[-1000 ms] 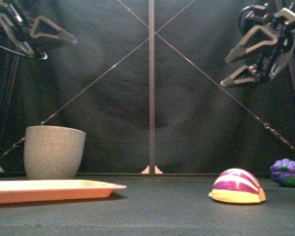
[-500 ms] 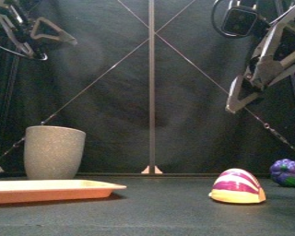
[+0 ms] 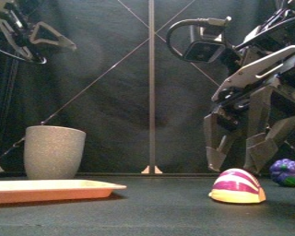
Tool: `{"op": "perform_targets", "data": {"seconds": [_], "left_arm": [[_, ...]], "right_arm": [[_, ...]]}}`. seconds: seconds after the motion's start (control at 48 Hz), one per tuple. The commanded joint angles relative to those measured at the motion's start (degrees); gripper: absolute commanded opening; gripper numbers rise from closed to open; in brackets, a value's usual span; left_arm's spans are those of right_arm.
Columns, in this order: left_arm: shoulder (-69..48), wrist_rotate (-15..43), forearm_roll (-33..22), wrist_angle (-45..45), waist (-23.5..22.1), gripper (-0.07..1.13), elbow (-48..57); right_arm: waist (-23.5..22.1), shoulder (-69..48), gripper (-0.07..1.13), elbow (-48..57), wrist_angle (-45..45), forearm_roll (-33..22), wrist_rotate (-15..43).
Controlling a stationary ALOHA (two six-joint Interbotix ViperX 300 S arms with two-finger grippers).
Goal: Pick the onion then place it in the grey bowl
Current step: Pick the onion
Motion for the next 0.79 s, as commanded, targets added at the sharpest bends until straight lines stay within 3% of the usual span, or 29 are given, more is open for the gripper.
{"op": "perform_targets", "data": {"seconds": [0.021,0.479,0.792], "left_arm": [[0.1,0.1,0.1,-0.5,0.2,0.11,-0.8],[0.1,0.1,0.1,-0.5,0.2,0.11,-0.4],[-0.8,0.0,0.1,-0.5,0.3,0.11,0.3]], "right_arm": [[1.4,-0.4,1.01,-1.7,0.2,0.2,0.0],[3.3,3.8,0.97,-3.5,0.2,2.7,0.3],[3.3,4.2,0.74,-3.8,0.9,4.0,0.4]]}}
